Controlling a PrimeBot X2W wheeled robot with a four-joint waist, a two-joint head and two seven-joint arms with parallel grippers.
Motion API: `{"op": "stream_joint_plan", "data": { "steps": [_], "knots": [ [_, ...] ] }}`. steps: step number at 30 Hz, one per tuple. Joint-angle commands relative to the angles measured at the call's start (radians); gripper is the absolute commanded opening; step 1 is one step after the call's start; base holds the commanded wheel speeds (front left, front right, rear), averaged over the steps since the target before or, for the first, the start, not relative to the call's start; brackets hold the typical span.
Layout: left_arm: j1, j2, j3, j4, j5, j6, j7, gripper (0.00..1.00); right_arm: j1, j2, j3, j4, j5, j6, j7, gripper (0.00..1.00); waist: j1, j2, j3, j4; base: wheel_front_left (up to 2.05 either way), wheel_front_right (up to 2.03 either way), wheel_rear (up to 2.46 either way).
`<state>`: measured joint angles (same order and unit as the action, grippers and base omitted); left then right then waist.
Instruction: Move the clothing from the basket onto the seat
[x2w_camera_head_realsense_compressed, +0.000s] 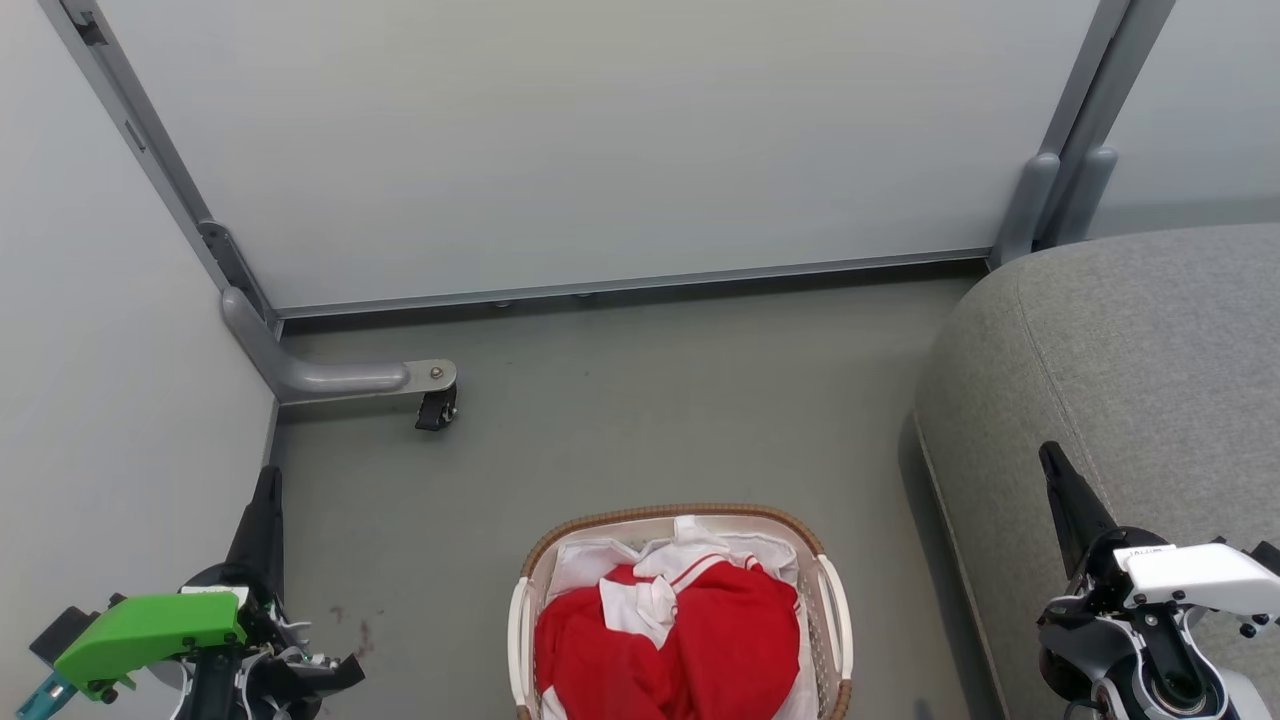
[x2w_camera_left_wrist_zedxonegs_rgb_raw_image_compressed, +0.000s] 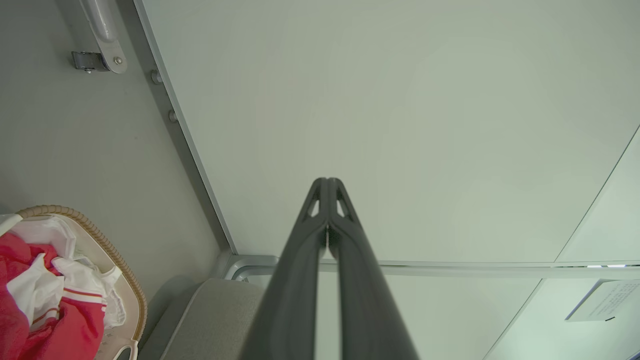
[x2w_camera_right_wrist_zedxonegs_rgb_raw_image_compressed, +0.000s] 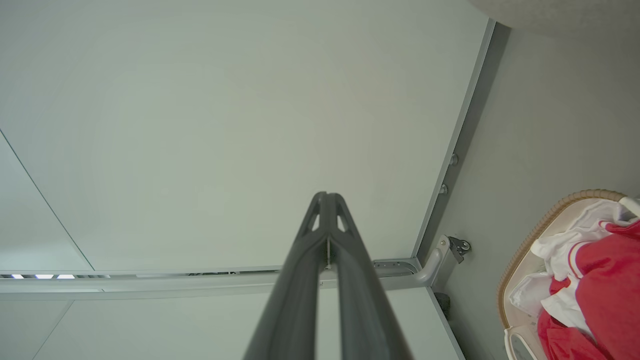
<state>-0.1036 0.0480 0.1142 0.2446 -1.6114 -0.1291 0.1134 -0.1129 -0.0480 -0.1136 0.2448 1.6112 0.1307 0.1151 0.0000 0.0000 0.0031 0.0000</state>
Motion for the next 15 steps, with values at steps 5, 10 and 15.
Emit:
{"op": "stream_joint_plan", "data": {
  "steps": [5, 10, 15],
  "knots": [
    [-0.013, 0.006, 0.001, -0.001, -0.002, -0.005, 0.003, 0.0, 0.013, -0.006, -0.001, -0.002, 0.002, 0.0, -0.001, 0.0, 0.0, 0.0, 0.0, 0.0, 0.0, 0.0, 0.0],
    [-0.013, 0.006, 0.001, -0.001, -0.002, -0.005, 0.003, 0.0, 0.013, -0.006, -0.001, -0.002, 0.002, 0.0, -0.001, 0.0, 0.0, 0.0, 0.0, 0.0, 0.0, 0.0, 0.0],
    [-0.013, 0.006, 0.001, -0.001, -0.002, -0.005, 0.003, 0.0, 0.013, -0.006, -0.001, -0.002, 0.002, 0.0, -0.001, 0.0, 0.0, 0.0, 0.0, 0.0, 0.0, 0.0, 0.0]
  ]
}}
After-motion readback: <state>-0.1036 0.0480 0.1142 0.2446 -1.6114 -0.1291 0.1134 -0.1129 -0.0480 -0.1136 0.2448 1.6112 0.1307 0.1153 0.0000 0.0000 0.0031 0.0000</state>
